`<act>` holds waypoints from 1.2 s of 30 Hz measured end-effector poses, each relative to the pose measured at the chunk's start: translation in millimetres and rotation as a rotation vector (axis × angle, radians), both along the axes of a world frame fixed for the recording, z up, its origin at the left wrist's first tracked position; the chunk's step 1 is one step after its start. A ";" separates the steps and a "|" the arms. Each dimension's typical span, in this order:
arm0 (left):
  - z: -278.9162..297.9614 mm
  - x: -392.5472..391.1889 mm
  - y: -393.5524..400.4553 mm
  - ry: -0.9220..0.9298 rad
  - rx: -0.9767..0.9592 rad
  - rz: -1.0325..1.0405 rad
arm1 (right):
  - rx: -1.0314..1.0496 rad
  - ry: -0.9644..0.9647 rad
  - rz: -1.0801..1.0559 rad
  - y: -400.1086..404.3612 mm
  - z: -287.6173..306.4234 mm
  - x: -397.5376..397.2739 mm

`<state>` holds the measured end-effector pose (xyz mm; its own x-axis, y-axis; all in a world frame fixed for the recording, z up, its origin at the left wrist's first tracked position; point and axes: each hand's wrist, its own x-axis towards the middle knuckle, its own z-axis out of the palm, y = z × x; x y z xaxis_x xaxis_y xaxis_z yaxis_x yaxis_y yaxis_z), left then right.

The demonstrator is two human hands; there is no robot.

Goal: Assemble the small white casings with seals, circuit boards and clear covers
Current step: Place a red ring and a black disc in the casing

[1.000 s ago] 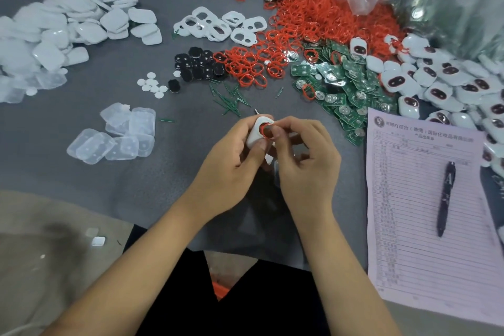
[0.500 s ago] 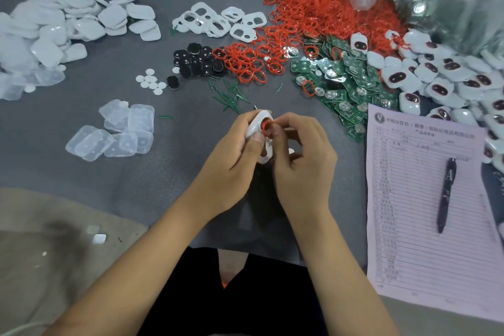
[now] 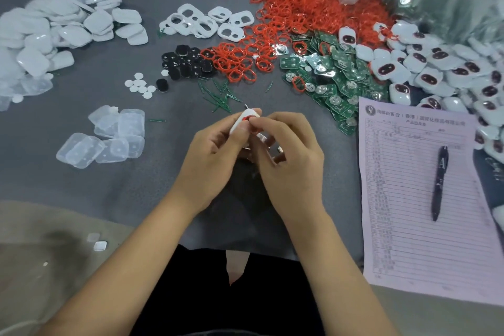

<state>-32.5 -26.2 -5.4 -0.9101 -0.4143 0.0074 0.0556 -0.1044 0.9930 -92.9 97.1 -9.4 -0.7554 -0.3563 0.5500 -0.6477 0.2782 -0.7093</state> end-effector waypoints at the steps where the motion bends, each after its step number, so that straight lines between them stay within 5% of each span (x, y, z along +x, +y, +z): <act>1: -0.3 -0.6 0.5 0.004 0.007 -0.015 | -0.001 -0.003 -0.011 1.3 -0.1 -0.1; 9: -5.4 -3.3 -2.2 0.049 0.128 -0.029 | -0.083 -0.001 -0.037 1.7 3.5 -2.7; 18: -3.2 -1.7 0.4 0.017 -0.152 0.114 | -0.102 -0.031 -0.042 -2.5 -1.3 -2.7; 36: 3.6 3.9 1.3 0.043 -0.255 0.025 | -0.106 -0.120 0.059 2.7 2.4 -8.4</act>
